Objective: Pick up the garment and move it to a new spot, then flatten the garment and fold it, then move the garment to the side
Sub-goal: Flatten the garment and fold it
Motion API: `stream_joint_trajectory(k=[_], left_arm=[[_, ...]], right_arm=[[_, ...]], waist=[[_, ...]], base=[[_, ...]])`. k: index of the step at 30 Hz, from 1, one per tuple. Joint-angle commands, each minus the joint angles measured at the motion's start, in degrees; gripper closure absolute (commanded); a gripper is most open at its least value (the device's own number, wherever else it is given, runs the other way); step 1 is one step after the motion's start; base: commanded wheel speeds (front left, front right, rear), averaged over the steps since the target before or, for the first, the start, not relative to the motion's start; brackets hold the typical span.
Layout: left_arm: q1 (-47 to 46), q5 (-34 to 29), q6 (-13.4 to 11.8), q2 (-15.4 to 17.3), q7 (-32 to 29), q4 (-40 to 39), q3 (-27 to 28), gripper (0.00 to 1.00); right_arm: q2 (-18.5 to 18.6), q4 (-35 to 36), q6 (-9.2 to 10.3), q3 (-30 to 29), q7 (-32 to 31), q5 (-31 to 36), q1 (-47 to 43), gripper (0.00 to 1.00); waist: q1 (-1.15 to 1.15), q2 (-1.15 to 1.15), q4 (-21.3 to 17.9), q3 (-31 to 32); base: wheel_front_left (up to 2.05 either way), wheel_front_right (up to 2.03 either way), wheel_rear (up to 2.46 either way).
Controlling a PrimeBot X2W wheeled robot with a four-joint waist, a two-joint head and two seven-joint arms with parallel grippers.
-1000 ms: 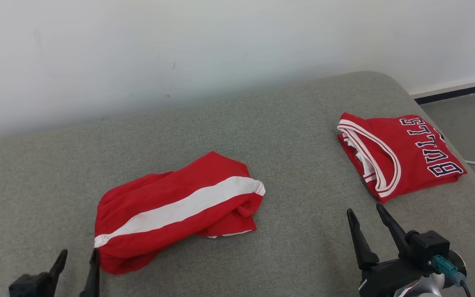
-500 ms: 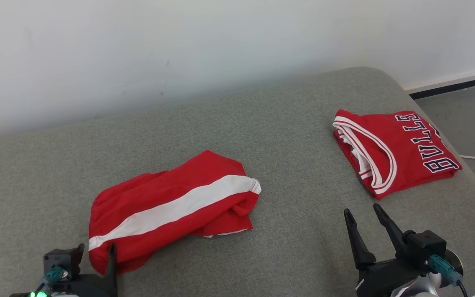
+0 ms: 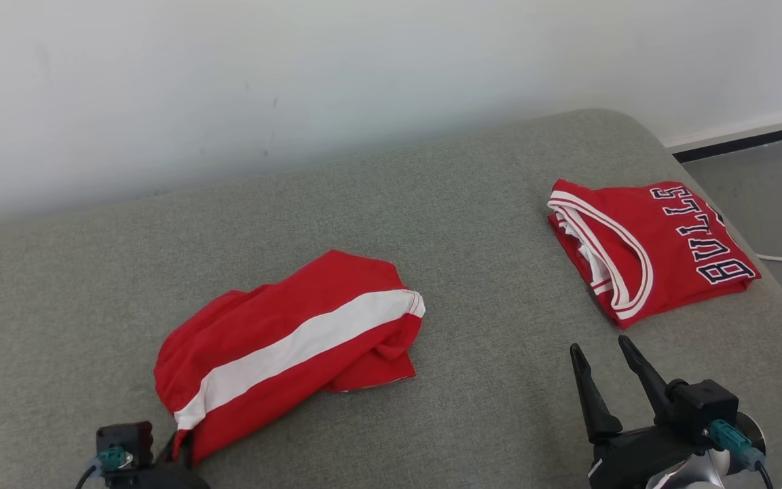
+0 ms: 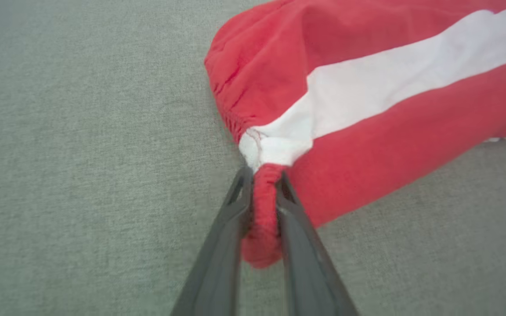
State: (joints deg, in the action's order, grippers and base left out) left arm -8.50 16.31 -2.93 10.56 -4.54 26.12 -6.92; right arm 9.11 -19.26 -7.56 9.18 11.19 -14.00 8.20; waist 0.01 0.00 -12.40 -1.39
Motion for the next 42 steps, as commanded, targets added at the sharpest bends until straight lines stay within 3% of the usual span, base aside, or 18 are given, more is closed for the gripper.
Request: stream_joint_trajectory(k=[1,8,14,15,16,17,18,19,26,31,37,42], left_arm=[[0.79,0.18,0.50,-0.05,-0.08,-0.03,-0.17,1.00],[2.64,-2.33,1.06,0.44,5.24,-2.32,-2.67,1.00],[8.21,-6.65,-2.70,-1.33,14.27,-5.44,-5.81,1.00],[8.74,-7.05,-3.65,-1.41,15.38,-5.72,-5.64,0.93],[9.32,-7.16,-4.32,-1.55,16.11,-5.70,-5.52,0.68],[9.84,-7.49,-4.84,-1.74,16.80,-5.61,-5.56,0.59],[10.20,-7.45,-5.28,-1.98,17.32,-5.27,-5.48,0.36],[10.48,-7.33,-5.57,-2.16,17.75,-4.84,-5.35,0.00],[10.43,-3.96,-6.45,-3.50,19.65,-4.77,-1.60,0.00],[9.62,-3.74,-5.71,-3.66,19.70,-11.35,2.58,0.00],[11.59,-2.03,-2.97,-5.93,19.72,-22.44,9.73,0.00],[12.77,-2.24,0.01,-7.05,19.72,-24.88,12.76,0.00]], right_arm=[[-0.10,0.02,0.17,0.14,0.26,0.20,0.03,0.00],[0.01,-0.27,0.17,0.65,0.30,0.04,0.49,0.00],[0.38,-0.22,0.17,0.38,0.24,-0.05,-0.35,0.00],[0.37,-0.21,0.17,0.32,0.18,0.00,-0.44,0.00],[0.35,-0.19,0.17,0.31,0.14,0.03,-0.51,0.00],[0.31,-0.16,0.17,0.27,0.11,0.04,-0.56,0.00],[0.27,-0.14,0.17,0.26,0.07,0.05,-0.60,0.00],[0.26,-0.14,0.17,0.29,0.01,0.05,-0.64,0.00],[0.57,0.04,0.17,0.25,-0.42,-0.17,-0.62,0.00],[0.68,0.19,0.17,-0.09,-0.88,-0.15,-0.21,0.00],[0.75,-0.58,0.17,0.66,-2.42,-0.72,0.71,0.00],[0.66,-2.20,0.17,2.51,-5.00,-1.80,2.82,0.00]], waist=[[-0.01,0.00,0.08,0.08],[-0.01,0.00,0.13,0.60],[-0.01,0.00,-0.09,1.00],[-0.01,0.00,-0.11,1.03],[-0.01,0.00,-0.10,1.06],[-0.01,0.00,-0.07,1.09],[-0.01,0.00,-0.03,1.13],[-0.01,0.00,-0.01,1.17],[-0.01,0.00,0.51,1.49],[-0.01,0.00,1.45,1.47],[-0.01,0.00,3.35,1.65],[-0.01,0.00,5.30,1.47]], base=[[0.00,0.00,0.00],[0.00,0.00,0.00],[0.00,0.00,0.00],[0.00,0.00,0.00],[0.00,0.00,0.00],[0.00,0.00,0.00],[0.00,0.00,0.00],[0.00,0.00,0.00],[0.00,0.00,0.00],[0.00,0.00,0.00],[0.00,0.00,0.00],[0.00,0.00,0.00]])
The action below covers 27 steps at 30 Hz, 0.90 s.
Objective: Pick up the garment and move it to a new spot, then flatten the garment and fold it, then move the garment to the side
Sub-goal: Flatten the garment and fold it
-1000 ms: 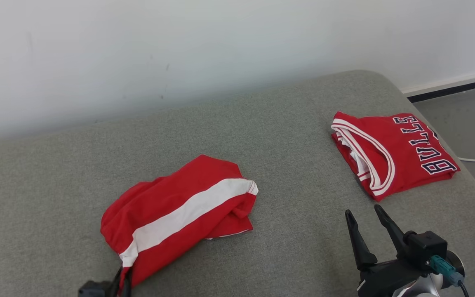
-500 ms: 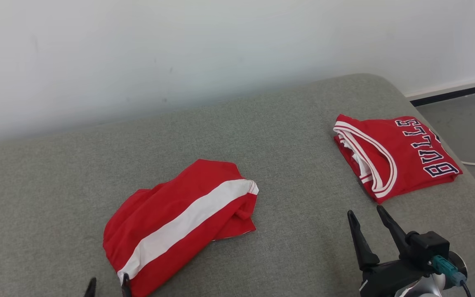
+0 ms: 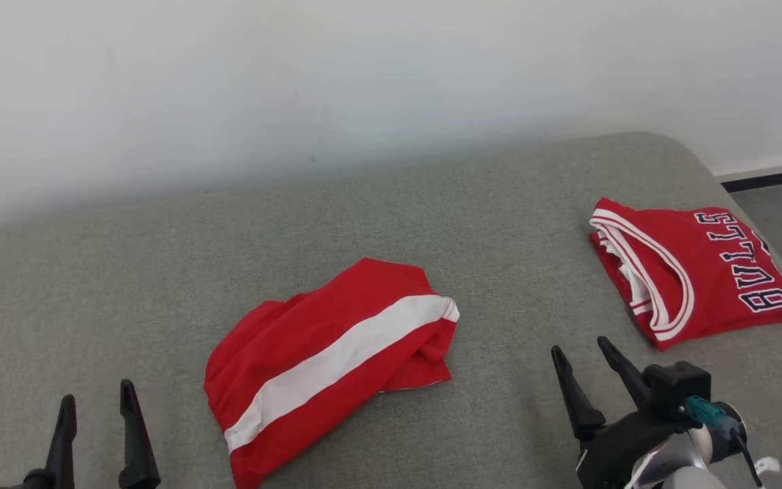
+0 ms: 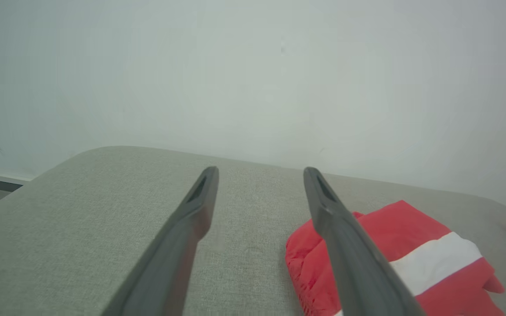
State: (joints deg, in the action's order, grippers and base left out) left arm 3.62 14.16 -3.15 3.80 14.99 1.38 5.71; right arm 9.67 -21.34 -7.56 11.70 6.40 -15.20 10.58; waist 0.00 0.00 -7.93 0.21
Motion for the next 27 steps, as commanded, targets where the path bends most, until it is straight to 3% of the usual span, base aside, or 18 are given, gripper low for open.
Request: stream_joint_trajectory(k=[1,14,27], left_arm=[[0.76,-0.31,0.78,-0.36,0.20,-0.26,0.49,0.00],[-1.57,-2.91,4.67,-0.84,0.21,0.80,0.58,0.00],[-4.46,-2.44,5.42,-0.90,0.21,2.12,-1.51,0.00]], right_arm=[[-0.10,-0.84,0.17,0.43,-1.21,-1.16,0.97,0.00],[-2.82,-15.19,0.16,0.36,-20.52,-12.21,15.42,0.00],[-5.35,-29.08,0.16,-2.28,-20.63,-10.76,25.15,0.00]], waist=[[0.00,0.00,1.24,-0.22],[0.00,0.00,8.63,-5.06],[0.00,0.00,13.38,-8.00]], base=[[0.00,0.00,0.00],[0.00,0.00,0.00],[0.00,0.00,0.00]])
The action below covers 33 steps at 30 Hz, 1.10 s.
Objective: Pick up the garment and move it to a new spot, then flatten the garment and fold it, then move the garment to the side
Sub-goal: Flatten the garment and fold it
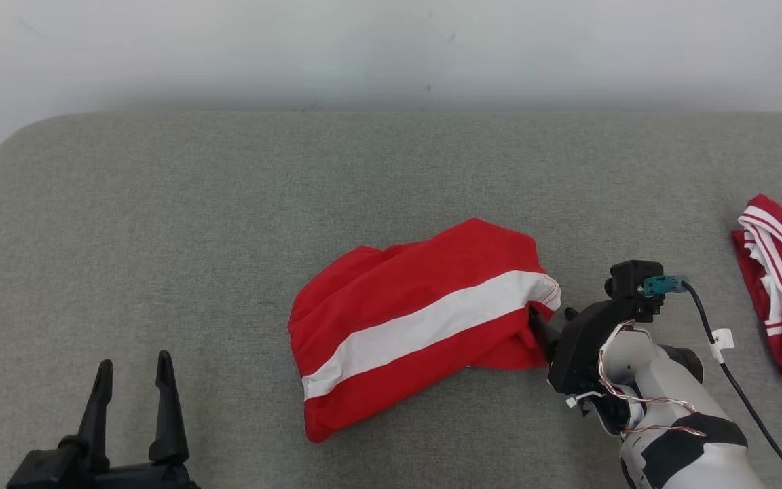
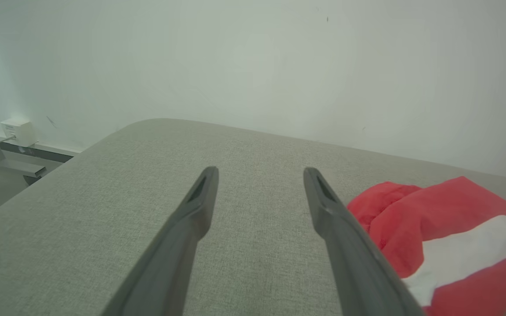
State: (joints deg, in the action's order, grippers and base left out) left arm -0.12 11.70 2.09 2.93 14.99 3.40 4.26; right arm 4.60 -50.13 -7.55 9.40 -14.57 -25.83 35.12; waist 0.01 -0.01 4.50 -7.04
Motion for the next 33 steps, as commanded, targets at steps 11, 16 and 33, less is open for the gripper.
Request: stream_joint_trajectory(k=[11,16,33], left_arm=[[-0.55,-0.24,0.30,-0.03,0.21,0.62,-0.11,0.00],[-0.31,0.02,0.28,-0.03,0.21,0.75,0.37,0.00],[2.60,1.16,-1.71,-0.02,0.21,-0.24,1.02,0.00]], right_arm=[[0.61,-4.07,0.15,3.26,2.90,-1.30,2.52,1.00],[1.50,-4.92,0.15,4.89,6.32,-0.16,3.22,1.00],[10.91,10.39,0.16,8.31,7.52,-0.71,-9.04,1.00]], waist=[[-0.01,0.01,1.19,-0.65],[-0.01,0.01,0.26,-0.06],[-0.01,0.01,-4.18,4.07]], base=[[0.00,0.00,0.00],[0.00,0.00,0.00],[0.00,0.00,0.00]])
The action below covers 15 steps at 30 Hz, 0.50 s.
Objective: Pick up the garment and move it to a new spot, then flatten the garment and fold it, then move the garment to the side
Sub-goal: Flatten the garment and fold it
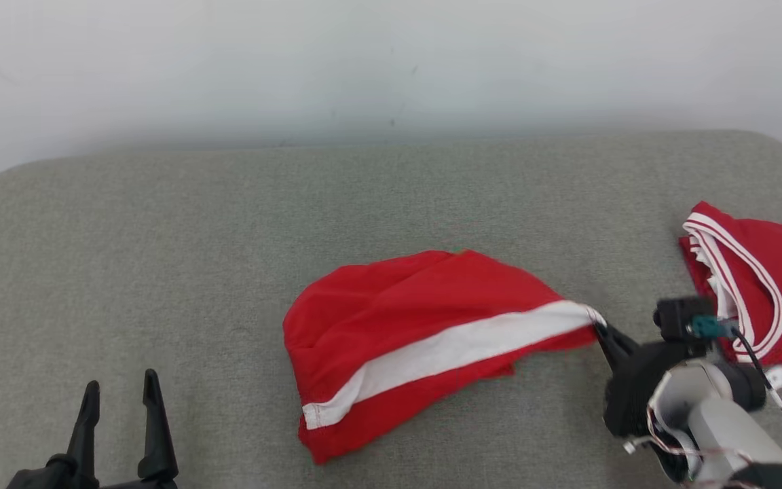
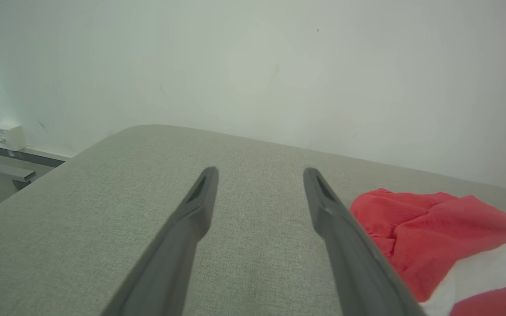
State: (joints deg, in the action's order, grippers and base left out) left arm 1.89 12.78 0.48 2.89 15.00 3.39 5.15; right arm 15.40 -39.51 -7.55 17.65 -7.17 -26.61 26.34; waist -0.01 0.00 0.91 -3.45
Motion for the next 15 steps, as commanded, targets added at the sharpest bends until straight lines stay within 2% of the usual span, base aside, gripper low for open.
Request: stream_joint_trajectory(k=[1,8,9,10,15], left_arm=[[0.90,0.18,-0.30,0.00,0.20,-0.31,0.23,0.00],[1.37,0.43,-0.68,0.02,0.20,-0.52,1.46,0.00],[1.43,0.48,-0.74,0.02,0.20,-0.49,1.57,0.00],[1.47,0.53,-0.75,0.02,0.20,-0.42,1.56,0.00],[1.72,0.71,-0.80,0.02,0.20,0.46,1.35,0.00]], right_arm=[[0.47,1.68,0.15,-0.29,-0.64,-0.14,-2.21,1.00],[0.37,12.80,0.15,-3.03,-6.47,1.81,-13.29,1.00],[0.16,13.78,0.15,-3.44,-6.82,2.60,-14.25,0.55],[0.00,14.62,0.15,-4.11,-7.03,3.74,-15.12,0.00],[-1.13,18.86,0.15,-7.33,-4.49,9.62,-18.13,0.00]], waist=[[0.01,0.00,-0.88,0.56],[0.01,0.00,-2.96,0.80],[0.01,0.00,-3.20,0.90],[0.01,0.00,-3.35,1.00],[0.01,0.00,-3.68,2.32]], base=[[0.00,0.00,0.00],[0.00,0.00,0.00],[0.00,0.00,0.00],[0.00,0.00,0.00],[0.00,0.00,0.00]])
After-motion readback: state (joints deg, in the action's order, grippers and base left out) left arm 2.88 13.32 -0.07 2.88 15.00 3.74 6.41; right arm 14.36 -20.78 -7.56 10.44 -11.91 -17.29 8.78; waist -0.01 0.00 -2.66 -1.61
